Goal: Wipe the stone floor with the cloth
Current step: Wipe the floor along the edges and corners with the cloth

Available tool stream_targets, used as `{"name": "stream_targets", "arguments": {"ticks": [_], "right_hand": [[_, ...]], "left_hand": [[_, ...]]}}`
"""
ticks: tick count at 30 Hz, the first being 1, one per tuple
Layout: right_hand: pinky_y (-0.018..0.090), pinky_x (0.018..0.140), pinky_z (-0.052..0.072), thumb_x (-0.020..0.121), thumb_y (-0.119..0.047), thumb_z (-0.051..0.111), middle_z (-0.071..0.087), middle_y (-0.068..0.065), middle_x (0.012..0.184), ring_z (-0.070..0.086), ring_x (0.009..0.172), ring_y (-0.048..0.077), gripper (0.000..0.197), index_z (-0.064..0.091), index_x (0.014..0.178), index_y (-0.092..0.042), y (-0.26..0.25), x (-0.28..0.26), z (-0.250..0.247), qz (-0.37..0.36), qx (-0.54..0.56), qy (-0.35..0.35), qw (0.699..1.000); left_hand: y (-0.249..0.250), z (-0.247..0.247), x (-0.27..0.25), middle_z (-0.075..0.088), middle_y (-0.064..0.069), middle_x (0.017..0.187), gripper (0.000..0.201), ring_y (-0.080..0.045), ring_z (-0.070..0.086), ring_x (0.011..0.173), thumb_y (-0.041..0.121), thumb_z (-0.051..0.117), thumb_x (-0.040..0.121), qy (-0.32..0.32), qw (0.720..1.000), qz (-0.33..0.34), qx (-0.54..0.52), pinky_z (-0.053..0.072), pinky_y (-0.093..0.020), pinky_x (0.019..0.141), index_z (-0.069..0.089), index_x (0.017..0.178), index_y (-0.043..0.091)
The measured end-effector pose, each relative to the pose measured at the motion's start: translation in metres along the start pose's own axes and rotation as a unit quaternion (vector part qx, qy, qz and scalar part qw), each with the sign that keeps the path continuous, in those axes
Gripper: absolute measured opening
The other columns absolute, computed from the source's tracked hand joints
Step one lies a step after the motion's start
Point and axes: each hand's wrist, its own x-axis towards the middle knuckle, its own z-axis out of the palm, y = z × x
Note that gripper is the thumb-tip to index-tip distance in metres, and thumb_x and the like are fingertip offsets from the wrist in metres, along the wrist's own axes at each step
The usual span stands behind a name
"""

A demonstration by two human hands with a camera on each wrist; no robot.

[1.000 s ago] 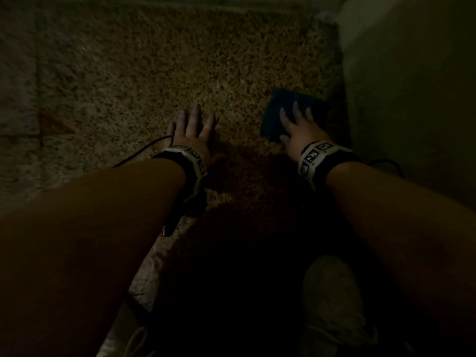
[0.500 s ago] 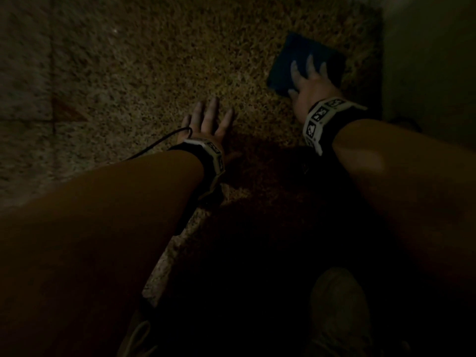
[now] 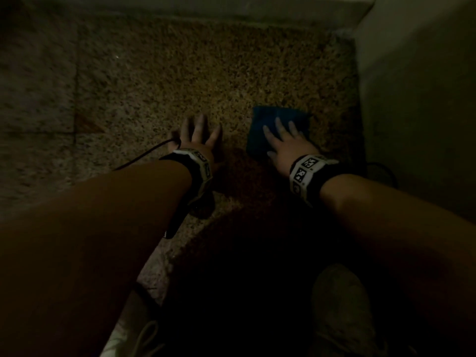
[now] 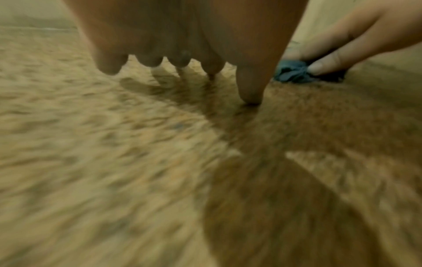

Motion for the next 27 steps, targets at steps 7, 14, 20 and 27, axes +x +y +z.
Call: {"name": "stream_targets", "arguments": {"ticks": [7, 14, 20, 27], "right_hand": [[0.046, 0.118, 0.004, 0.104, -0.033, 0.030, -0.022, 0.004, 0.157, -0.011, 0.145, 0.034, 0.067, -0.020, 0.148, -0.031, -0.020, 0.024, -0.018, 0.059, -0.023, 0.022, 0.998], [0.053, 0.116, 0.009, 0.104, -0.036, 0.027, -0.020, 0.006, 0.158, -0.009, 0.144, 0.039, 0.062, -0.014, 0.150, -0.030, -0.036, 0.081, -0.074, 0.028, -0.011, 0.015, 0.999], [0.051, 0.117, 0.009, 0.105, -0.035, 0.025, -0.022, 0.002, 0.157, -0.012, 0.144, 0.035, 0.060, -0.016, 0.149, -0.033, -0.042, 0.070, -0.078, 0.032, -0.016, 0.002, 0.999], [0.044, 0.119, 0.007, 0.105, -0.030, 0.021, -0.027, 0.000, 0.156, -0.017, 0.144, 0.033, 0.059, -0.019, 0.148, -0.033, -0.058, 0.025, -0.031, -0.024, -0.075, -0.002, 0.997]], "left_hand": [[-0.018, 0.004, 0.002, -0.041, 0.005, 0.148, 0.095, -0.033, -0.027, 0.140, 0.061, 0.049, 0.089, -0.027, 0.999, 0.017, 0.024, 0.004, -0.062, 0.113, -0.025, 0.144, 0.040], [-0.017, 0.004, 0.003, -0.045, 0.008, 0.145, 0.102, -0.030, -0.029, 0.140, 0.053, 0.058, 0.088, -0.046, 0.998, 0.006, 0.032, 0.001, -0.060, 0.114, -0.030, 0.140, 0.045], [-0.017, 0.002, 0.001, -0.043, 0.008, 0.145, 0.088, -0.029, -0.028, 0.140, 0.063, 0.041, 0.090, -0.045, 0.998, 0.008, 0.030, 0.000, -0.057, 0.115, -0.029, 0.140, 0.044], [-0.022, 0.006, -0.006, -0.033, 0.006, 0.152, 0.096, -0.022, -0.022, 0.143, 0.059, 0.047, 0.090, 0.012, 1.000, 0.004, -0.024, -0.001, -0.047, 0.117, -0.027, 0.145, 0.031]]}}
